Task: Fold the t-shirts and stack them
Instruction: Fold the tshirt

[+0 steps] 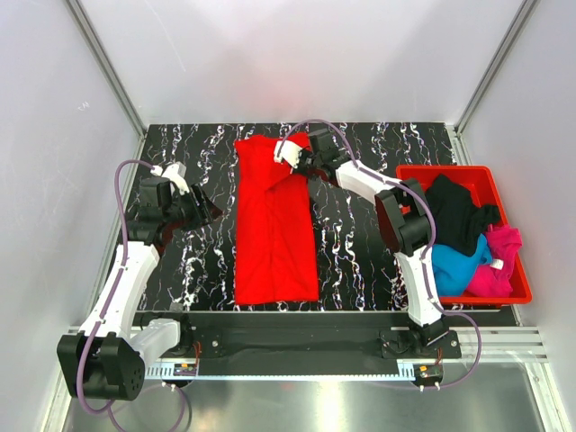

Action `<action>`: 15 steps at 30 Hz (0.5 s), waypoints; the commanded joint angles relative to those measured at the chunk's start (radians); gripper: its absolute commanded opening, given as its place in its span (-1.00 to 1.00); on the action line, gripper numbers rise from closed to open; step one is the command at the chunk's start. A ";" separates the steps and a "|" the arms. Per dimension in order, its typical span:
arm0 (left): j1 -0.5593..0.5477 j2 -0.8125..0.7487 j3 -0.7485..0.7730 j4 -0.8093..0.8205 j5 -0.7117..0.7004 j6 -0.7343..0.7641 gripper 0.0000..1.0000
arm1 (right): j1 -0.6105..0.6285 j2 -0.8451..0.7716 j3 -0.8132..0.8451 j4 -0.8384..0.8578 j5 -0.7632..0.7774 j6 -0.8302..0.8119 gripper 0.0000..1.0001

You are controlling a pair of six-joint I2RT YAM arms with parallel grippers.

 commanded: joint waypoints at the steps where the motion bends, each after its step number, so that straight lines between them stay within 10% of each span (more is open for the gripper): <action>1: 0.007 -0.024 -0.010 0.049 0.025 0.000 0.17 | -0.001 -0.053 0.007 -0.007 -0.006 0.010 -1.00; 15: 0.007 -0.017 -0.009 0.049 0.020 0.002 0.17 | -0.003 0.005 0.001 -0.007 -0.004 0.033 -0.79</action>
